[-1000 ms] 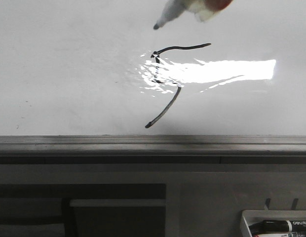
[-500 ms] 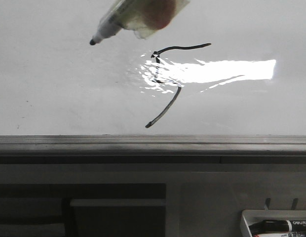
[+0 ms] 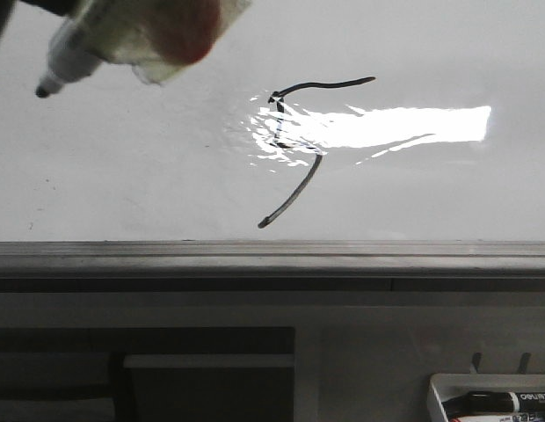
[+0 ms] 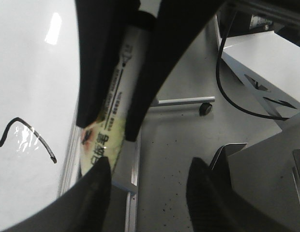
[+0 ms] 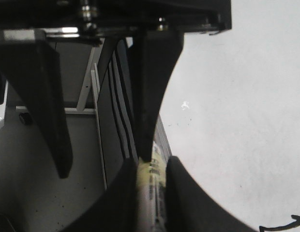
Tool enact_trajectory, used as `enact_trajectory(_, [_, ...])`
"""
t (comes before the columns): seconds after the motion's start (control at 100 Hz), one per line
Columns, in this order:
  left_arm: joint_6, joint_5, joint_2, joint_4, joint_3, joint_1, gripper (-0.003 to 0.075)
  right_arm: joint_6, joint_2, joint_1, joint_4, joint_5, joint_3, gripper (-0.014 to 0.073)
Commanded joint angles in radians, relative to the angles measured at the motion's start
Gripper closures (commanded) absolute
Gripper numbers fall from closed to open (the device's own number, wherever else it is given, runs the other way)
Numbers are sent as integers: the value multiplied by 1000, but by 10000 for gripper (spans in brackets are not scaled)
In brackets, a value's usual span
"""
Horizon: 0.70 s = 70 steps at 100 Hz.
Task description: Write number 5 on whiteboard
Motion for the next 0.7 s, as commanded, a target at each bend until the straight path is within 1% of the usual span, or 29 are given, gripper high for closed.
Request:
enact_trajectory(0.0, [-11,-64,17,-46,-32,-13,454,-11,-15,9,-13,-106,-31,662])
enact_trajectory(0.08, [-27,-95,22,-47,-32,-13,470,-11,-15,18,-11,-101,-31,662])
enact_trajectory(0.18, [-34,-125,22,-47,-32,-13,470,-11,-15,18,-1,-100,-31,662])
enact_trajectory(0.31, [-76,-155,22,-30,-32,-13,465,-11,-15,18,-1,-88,-31,662])
enact_trajectory(0.38, [-89,-157,22,-12,-32,-13,454,-11,-17,18,-1,-78,-31,662])
enact_trajectory(0.69, [-89,-151,22,37,-32,-13,465,-11,-18,18,-1,-83,-31,662])
